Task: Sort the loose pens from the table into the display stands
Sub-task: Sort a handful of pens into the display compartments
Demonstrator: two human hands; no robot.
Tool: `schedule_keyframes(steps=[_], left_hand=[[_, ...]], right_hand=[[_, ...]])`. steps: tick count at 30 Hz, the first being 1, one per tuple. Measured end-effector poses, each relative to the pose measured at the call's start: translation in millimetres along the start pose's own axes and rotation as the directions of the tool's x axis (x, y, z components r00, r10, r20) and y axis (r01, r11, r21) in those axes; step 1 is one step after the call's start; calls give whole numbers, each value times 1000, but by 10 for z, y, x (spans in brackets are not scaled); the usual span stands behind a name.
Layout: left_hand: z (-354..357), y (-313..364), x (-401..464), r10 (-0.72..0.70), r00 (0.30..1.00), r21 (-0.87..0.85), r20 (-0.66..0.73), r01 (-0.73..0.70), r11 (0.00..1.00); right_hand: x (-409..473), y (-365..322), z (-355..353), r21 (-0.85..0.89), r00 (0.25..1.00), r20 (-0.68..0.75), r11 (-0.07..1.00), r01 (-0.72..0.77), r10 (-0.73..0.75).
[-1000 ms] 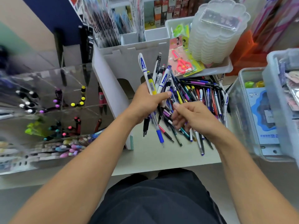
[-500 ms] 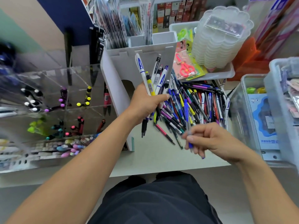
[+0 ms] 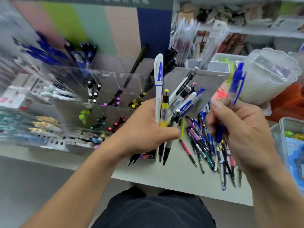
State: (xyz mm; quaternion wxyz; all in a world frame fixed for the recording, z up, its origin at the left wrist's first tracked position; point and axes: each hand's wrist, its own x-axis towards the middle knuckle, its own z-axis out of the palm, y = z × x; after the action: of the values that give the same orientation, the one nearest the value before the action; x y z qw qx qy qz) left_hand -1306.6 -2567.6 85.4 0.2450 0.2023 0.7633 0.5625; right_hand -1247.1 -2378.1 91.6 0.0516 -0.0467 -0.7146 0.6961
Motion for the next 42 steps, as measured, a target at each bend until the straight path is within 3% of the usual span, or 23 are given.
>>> schedule_keyframes(steps=[5,9,12,15,20,24,27,29,35,39,42], left_hand=[[-490,-269,-448,-56,968,124,-244,89,988],[-817,-499,-667,-63,849,318,-525,264,910],[-955,-620,-737,-27,801,436,-598,353,828],[-1012,-663,-787,17,790,471,-612,347,811],[-1136,-723,-851,-54,771,311,-634,318,896],[-1223,-828,-861,-108,821,167,-561,240,956],[-1251,-973,-863,-186,844,-60,-504,181,982],[-1274,-1077,-870,-247,821,-209,-515,159,965],[-1379,-1238,-913,-439,741,-590,-508,71,804],[-1457,-1277,-1003,-435,765,-651,-475,27,759],[-1519,-1313,-1099,-387,799,-635,-460,9,773]], right_hand=[[185,-145,723,20,978,158,991,132,-134],[461,-116,1378,66,981,182,996,55,-66],[631,-124,1818,-58,967,244,995,86,-69],[694,-162,2100,-205,963,238,962,178,-128],[715,-72,2211,-169,972,197,971,166,-132],[782,-91,2218,-90,988,47,985,148,-145],[935,-263,2097,73,982,-124,986,150,-140],[1023,-302,1998,97,973,-146,976,193,-178],[1119,-58,2302,-217,921,108,895,390,-375],[1222,131,2671,-420,899,288,799,429,-331],[1344,255,2800,-563,903,377,723,400,-206]])
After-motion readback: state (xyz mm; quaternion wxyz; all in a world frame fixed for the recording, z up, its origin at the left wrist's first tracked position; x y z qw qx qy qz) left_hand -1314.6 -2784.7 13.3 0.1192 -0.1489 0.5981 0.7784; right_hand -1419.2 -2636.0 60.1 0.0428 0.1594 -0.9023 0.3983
